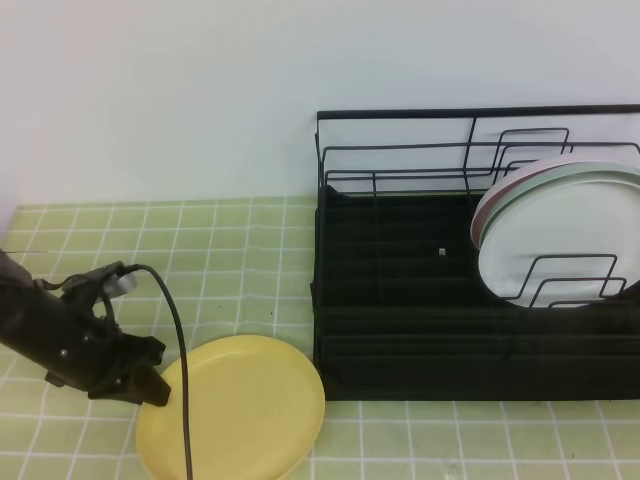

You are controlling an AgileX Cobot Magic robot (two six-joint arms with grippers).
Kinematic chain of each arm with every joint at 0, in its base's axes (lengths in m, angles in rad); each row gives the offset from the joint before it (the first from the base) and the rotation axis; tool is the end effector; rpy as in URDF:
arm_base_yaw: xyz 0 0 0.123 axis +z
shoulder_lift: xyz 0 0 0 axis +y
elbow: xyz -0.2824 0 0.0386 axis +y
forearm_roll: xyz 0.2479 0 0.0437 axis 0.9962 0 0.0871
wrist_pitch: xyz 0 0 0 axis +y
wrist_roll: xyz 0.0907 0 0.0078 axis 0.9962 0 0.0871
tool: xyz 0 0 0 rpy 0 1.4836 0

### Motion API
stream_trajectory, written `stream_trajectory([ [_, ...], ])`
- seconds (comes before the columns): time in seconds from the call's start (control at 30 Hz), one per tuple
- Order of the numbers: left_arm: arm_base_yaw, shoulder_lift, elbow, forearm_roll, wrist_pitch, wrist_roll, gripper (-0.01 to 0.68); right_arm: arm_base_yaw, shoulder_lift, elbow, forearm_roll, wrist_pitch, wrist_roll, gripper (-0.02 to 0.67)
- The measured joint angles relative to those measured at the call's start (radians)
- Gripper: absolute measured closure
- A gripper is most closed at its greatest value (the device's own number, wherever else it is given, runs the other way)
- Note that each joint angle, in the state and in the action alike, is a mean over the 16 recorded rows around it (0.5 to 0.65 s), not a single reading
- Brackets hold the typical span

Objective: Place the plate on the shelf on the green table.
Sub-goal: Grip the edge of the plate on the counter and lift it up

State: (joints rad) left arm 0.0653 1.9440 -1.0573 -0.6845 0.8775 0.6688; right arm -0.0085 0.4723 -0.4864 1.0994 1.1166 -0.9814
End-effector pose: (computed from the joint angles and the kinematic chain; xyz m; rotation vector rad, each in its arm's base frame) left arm 0.3332 -0.0226 0.1279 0.1897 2.9564 -0.7588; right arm 0.0573 0.0724 0.3001 -0.7474 1.8983 0.8445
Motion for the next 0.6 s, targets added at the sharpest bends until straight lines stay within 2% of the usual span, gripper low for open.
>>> stream_trajectory([
  [0.17, -0.001, -0.017, -0.011, 0.022, 0.026, -0.02, 0.658, -0.001, 0.0, 0.0, -0.006, 0.0, 0.003, 0.651],
  [0.6, -0.001, -0.177, -0.069, 0.112, 0.133, -0.092, 0.665, 0.0, 0.0, 0.0, -0.002, 0.003, 0.004, 0.652],
])
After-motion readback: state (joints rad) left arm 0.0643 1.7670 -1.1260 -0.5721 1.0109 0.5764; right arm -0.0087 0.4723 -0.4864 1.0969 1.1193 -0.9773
